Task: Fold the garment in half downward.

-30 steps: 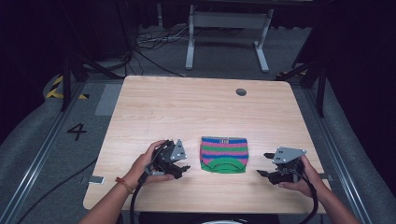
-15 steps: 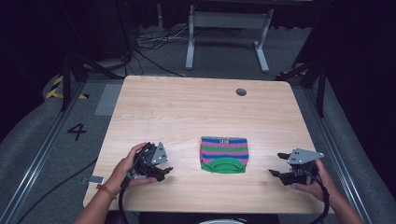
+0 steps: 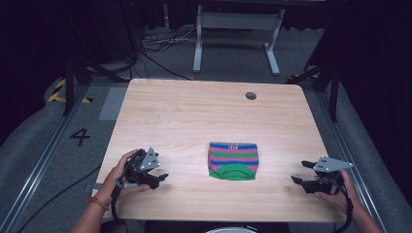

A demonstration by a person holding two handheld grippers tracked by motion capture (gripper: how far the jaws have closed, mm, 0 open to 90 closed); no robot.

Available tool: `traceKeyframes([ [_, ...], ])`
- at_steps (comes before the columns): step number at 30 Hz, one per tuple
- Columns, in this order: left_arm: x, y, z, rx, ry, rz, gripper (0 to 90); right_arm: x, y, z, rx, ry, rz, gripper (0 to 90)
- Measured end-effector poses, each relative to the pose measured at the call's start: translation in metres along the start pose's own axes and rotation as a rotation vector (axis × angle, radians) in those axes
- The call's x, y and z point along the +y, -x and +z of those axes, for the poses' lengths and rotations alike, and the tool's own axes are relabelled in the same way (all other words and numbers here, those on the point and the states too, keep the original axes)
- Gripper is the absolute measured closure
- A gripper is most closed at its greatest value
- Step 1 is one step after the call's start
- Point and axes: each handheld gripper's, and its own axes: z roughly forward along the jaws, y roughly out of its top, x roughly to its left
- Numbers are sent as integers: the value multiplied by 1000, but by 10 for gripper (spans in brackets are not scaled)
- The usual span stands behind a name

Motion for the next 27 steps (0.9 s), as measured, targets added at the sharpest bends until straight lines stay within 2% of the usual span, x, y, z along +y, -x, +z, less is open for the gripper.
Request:
traceKeyframes([
  [4,-10,-3,-4,7,4,-15,223,-10,2,-5,-29,-13,23,288],
  [5,-16,-6,-7,8,23,-47,224,-12,3,-6,-31,-13,26,285],
  [6,-19,-8,-8,9,30,-60,224,-14,3,-7,-36,-12,29,283],
  [7,-19,-8,-8,9,30,-60,225,-14,3,-7,-36,-12,29,283],
  [15,-44,-16,-14,22,56,-161,225,-30,7,-13,-44,-11,74,248],
  [19,-56,-20,-16,0,69,-210,218,-40,9,-14,-45,-10,114,223],
  [20,-59,-20,-16,-17,75,-225,218,-40,9,-14,-45,-10,114,223],
  [22,-65,-20,-15,-40,68,-236,201,-43,9,-14,-44,-9,126,213],
  [26,-71,-16,-11,-48,32,-240,182,-50,13,-10,-49,-8,172,169],
  [27,-73,-15,-9,-58,38,-255,183,-51,15,-10,-44,-3,185,166],
])
